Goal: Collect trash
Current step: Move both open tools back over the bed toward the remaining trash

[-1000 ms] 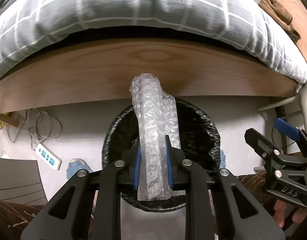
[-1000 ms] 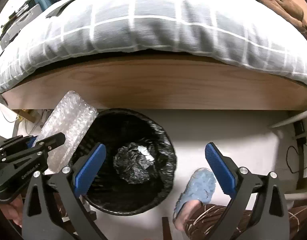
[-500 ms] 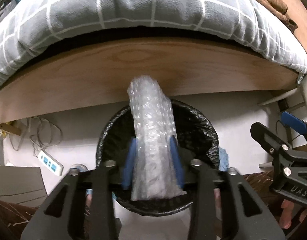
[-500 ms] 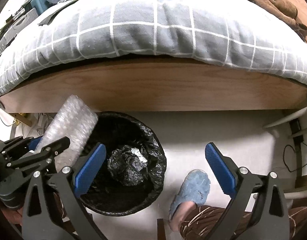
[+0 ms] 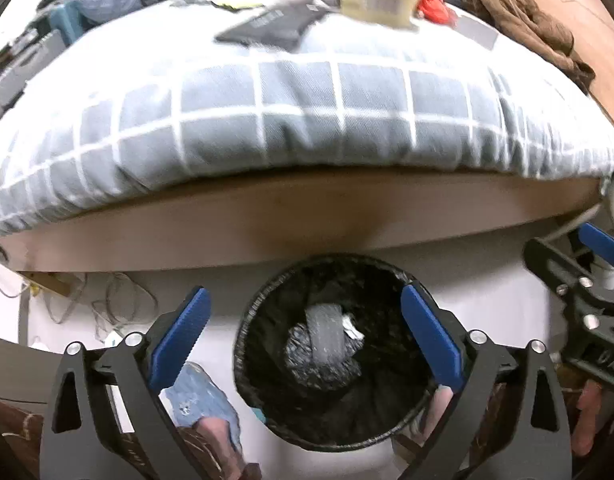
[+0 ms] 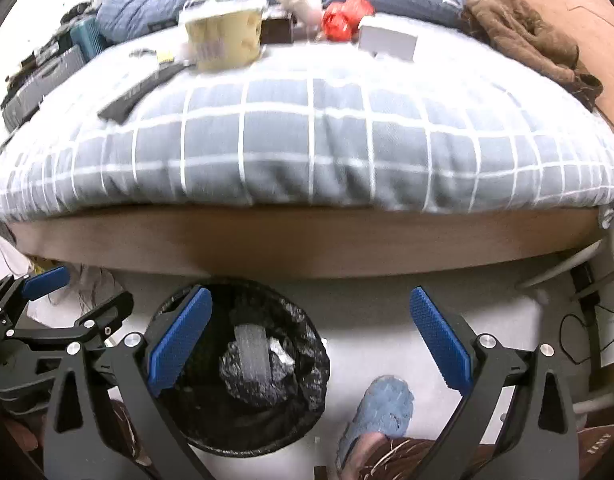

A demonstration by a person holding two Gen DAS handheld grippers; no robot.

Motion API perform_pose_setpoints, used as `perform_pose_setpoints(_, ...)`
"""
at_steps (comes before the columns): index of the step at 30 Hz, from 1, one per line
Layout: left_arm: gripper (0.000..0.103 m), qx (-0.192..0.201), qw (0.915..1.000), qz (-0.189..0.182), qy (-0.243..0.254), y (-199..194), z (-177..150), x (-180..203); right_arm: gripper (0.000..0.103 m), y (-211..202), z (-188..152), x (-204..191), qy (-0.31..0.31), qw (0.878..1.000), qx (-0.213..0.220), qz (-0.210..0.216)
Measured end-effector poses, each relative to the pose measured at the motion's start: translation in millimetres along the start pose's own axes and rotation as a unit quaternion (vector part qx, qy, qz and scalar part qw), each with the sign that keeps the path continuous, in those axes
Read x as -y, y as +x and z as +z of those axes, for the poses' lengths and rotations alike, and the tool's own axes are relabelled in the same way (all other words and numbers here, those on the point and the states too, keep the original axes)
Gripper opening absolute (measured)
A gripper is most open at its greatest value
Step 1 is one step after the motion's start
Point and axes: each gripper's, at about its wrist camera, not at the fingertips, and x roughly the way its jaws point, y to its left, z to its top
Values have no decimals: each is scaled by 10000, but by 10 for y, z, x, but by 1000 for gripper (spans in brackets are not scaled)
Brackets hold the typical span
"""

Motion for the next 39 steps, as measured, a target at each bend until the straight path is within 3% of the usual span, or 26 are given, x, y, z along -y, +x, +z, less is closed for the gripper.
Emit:
perform_pose_setpoints(20, 96, 847, 9962, -69, -207, -630, 653, -287, 95, -556, 581, 118, 23, 9954, 961, 48)
perform_pose_setpoints(39, 96, 1173, 9930, -79, -123, -519, 1476, -415, 95, -448, 1298, 365, 193, 9894, 1435, -137)
